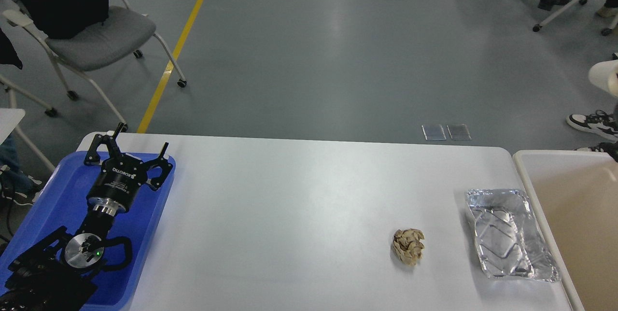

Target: Tidy desktop

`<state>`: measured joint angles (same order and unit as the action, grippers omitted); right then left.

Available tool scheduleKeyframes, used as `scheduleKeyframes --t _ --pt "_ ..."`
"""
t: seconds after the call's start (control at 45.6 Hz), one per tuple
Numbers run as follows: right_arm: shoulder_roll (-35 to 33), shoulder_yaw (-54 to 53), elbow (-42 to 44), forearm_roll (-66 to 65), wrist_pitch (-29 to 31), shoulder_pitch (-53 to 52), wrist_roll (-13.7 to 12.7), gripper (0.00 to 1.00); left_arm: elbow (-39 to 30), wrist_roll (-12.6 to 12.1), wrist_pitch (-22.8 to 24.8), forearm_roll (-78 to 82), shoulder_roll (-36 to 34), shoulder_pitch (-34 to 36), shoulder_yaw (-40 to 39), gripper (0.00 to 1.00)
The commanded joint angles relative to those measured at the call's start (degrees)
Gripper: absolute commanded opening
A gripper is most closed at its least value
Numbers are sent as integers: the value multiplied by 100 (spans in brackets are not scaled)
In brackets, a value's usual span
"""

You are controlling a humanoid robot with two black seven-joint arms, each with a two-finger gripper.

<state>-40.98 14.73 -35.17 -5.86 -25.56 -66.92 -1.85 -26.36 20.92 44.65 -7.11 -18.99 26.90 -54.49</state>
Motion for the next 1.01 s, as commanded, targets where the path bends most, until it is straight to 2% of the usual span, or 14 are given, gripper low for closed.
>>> scheduleKeyframes --t 0.0,0.219,0.548,0.987 --pt "608 -1683 1689 111 -19 1172 -8 0 0 0 0 -1 -8 0 0 99" --pt "626 -2123 2111 796 631 1875 -8 0 0 0 0 -1 1 0 0 99" --pt "626 -2132 2551 1685 2037 2569 -131 0 0 0 -9 -1 1 0 0 99" --pt "810 -2378 2823 1834 2126 2903 -193 0 0 0 -9 -1 1 0 0 99"
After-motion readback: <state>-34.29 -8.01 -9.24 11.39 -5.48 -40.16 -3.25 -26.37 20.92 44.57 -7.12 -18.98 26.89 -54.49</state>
